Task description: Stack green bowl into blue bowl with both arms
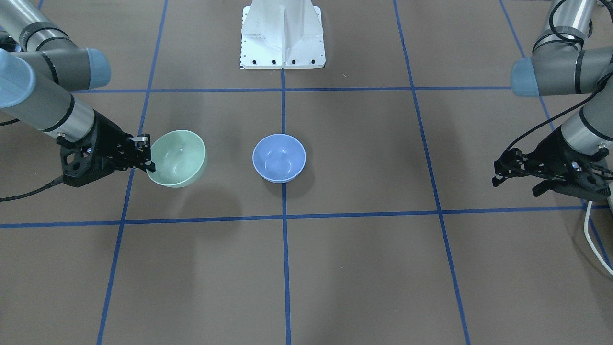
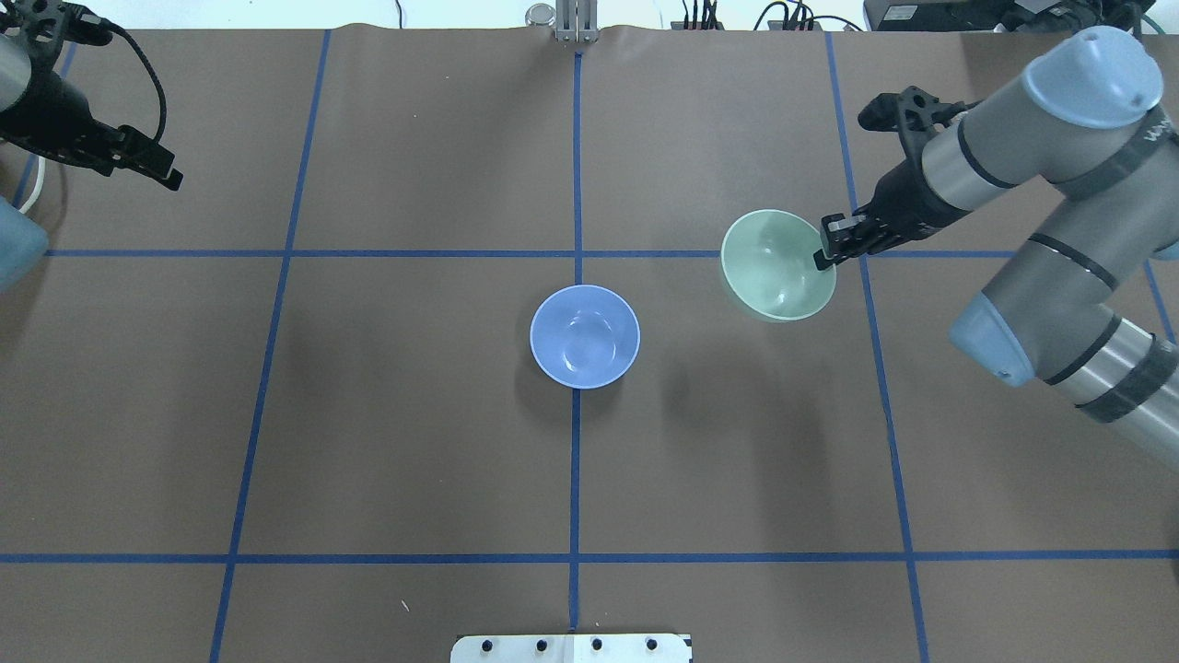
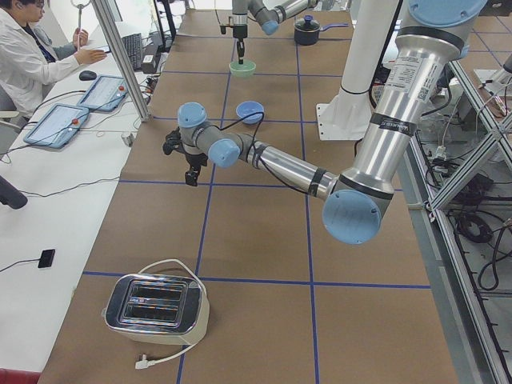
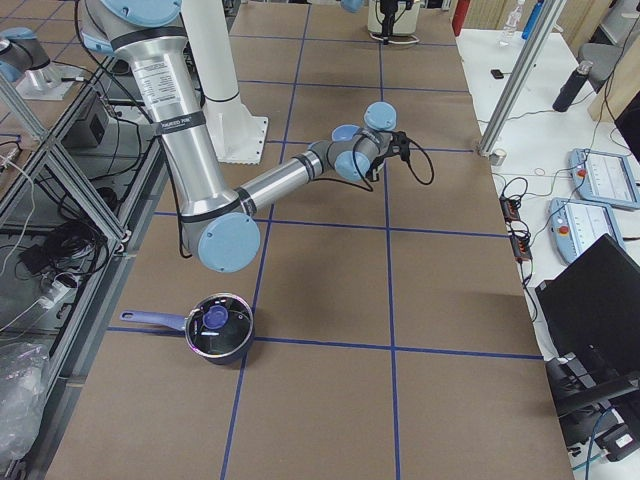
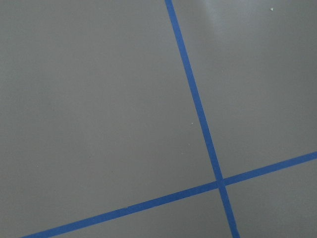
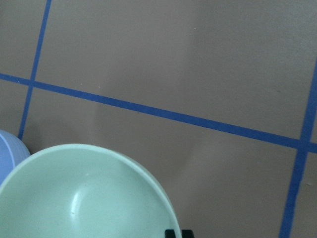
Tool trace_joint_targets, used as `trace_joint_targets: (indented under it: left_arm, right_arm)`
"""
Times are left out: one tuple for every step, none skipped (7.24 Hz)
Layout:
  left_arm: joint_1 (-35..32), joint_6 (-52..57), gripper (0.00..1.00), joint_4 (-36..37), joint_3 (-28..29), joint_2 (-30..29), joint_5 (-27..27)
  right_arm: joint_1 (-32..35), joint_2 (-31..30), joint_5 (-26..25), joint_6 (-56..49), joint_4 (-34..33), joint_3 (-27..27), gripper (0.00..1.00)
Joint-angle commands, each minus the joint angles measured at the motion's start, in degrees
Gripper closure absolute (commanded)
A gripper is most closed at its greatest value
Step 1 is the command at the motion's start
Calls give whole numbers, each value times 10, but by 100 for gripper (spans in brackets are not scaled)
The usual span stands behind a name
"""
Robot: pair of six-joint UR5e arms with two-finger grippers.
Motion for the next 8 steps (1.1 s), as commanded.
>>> trace_joint_targets:
  left_arm:
    - [-1,1,4,-1,6,0,0]
    - [0,1,4,-1,6,0,0]
    - [0,0,4,-1,7,0,0]
    - [0,1,4,-1,8,0,0]
    - [-1,1,4,-1,10,0,0]
    - [-1,1,4,-1,10,0,0]
    - [-1,1,5,-1,11,0,0]
    - [-1,1,4,-1,11,0,0]
  right_arm:
    - [-40,82,-47,22,-118,16,88]
    - [-60,90,-64,44,-116,16,88]
    - [-83,110,-77,68,-116,13,88]
    - [-111,126,-110,87,-115,9,88]
    - [-123,134,-118,95,-114,7,88]
    - [-133,135,-123,98,-114,7,88]
    - [-145,135,-149,97,-112,1,88]
    - [-152,142,-162,97,-104,-13,88]
